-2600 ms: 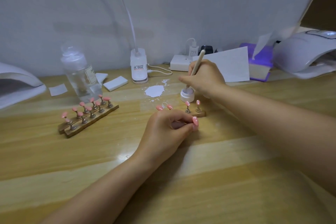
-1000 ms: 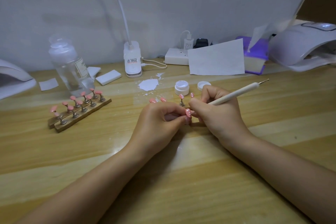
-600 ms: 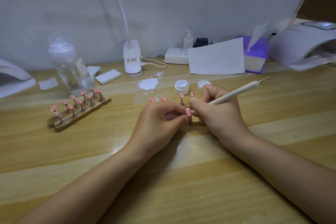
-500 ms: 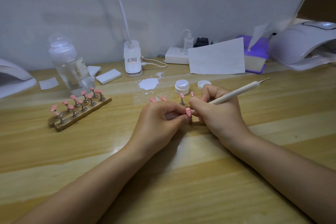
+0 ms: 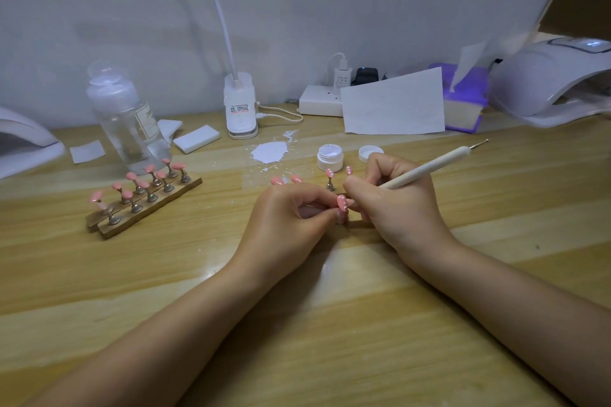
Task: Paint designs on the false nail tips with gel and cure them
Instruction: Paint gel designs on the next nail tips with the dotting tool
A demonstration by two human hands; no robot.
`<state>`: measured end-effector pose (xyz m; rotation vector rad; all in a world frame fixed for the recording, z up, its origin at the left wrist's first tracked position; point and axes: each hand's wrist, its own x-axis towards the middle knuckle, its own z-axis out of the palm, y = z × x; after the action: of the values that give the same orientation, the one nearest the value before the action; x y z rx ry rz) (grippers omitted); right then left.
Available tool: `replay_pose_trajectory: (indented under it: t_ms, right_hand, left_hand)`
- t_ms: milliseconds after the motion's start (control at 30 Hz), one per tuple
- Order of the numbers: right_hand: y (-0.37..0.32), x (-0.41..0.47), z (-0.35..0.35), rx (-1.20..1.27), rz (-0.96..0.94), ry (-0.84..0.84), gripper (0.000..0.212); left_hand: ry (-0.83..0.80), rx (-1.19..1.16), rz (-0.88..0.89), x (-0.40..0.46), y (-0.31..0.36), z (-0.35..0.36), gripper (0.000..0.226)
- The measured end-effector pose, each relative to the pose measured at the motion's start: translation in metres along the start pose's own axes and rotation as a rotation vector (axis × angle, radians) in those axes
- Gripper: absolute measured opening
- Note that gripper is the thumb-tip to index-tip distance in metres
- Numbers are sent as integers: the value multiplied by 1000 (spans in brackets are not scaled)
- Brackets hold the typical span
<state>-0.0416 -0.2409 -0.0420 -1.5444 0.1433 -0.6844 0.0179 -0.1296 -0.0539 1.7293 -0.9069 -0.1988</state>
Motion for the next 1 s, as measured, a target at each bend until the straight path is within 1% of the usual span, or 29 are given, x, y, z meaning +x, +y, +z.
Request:
replay_pose_trajectory:
  t_ms: [233, 500, 667, 867, 1000]
  right_hand:
    - [1, 0, 0, -15, -3, 16, 41]
    - [1, 0, -1, -13, 1, 17, 41]
    - [1, 0, -1, -18, -3, 12, 40]
    - [1, 0, -1, -13, -2, 14, 40]
    - [0, 0, 0, -15, 1, 19, 40]
  left_hand:
    - [3, 12, 5, 0, 1, 0, 17]
    - [1, 23, 12, -1, 1, -1, 15]
    - [1, 9, -3, -1, 0, 0, 18]
    - [0, 36, 12, -1, 1, 0, 11]
    - [2, 33, 8, 0, 1, 0, 11]
